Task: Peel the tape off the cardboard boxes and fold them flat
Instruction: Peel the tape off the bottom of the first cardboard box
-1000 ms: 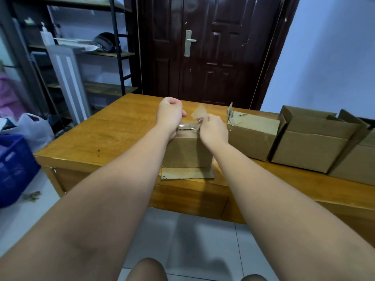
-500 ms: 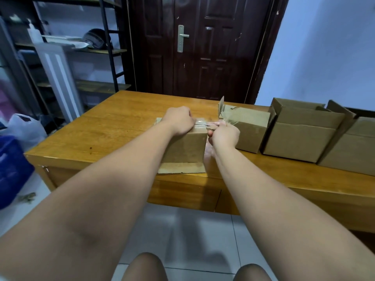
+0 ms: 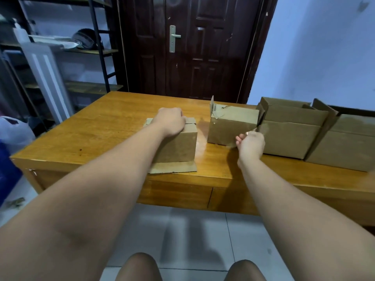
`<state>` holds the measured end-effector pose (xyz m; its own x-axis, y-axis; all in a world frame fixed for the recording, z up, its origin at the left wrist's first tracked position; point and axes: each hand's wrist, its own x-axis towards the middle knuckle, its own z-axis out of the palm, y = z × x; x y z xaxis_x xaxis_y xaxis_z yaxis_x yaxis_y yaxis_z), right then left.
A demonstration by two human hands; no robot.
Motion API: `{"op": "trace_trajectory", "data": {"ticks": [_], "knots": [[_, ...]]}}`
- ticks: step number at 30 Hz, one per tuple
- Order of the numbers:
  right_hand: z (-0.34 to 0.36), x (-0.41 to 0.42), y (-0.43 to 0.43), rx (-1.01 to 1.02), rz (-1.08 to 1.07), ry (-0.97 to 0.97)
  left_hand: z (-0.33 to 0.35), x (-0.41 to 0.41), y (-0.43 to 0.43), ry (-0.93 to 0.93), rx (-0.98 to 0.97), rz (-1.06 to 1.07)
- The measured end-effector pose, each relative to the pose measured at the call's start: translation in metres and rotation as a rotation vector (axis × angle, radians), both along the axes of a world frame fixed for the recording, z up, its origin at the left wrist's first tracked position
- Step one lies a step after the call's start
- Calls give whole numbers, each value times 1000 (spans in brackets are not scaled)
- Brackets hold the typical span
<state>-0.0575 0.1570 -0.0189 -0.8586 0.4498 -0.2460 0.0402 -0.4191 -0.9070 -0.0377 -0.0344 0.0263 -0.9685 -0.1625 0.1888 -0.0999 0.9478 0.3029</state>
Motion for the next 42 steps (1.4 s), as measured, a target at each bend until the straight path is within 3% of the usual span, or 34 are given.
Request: {"op": "trace_trajectory", "data": {"ticks": [3,7,9,18,23,27,33,42], "knots": [[-18,5,16,450,191,12,0,-1,0,-23,3,-17],[-18,7,11,767,534,99,0,1,-4,-24,60,-32],[-13,11,-2,870,591,143,0,2,-5,-7,74,-73],[14,15,-46,958,394,202,4,11,-2,-8,116,-277],[8,22,-52,734,495,175,3,12,-1,6,103,-282],[2,35,-62,592,352,173,1,16,1,66,47,-300],[2,57,-72,586,290,251,2,26,6,193,-32,-374],[13,48,-68,610,361,236,0,21,2,208,46,-226]]}}
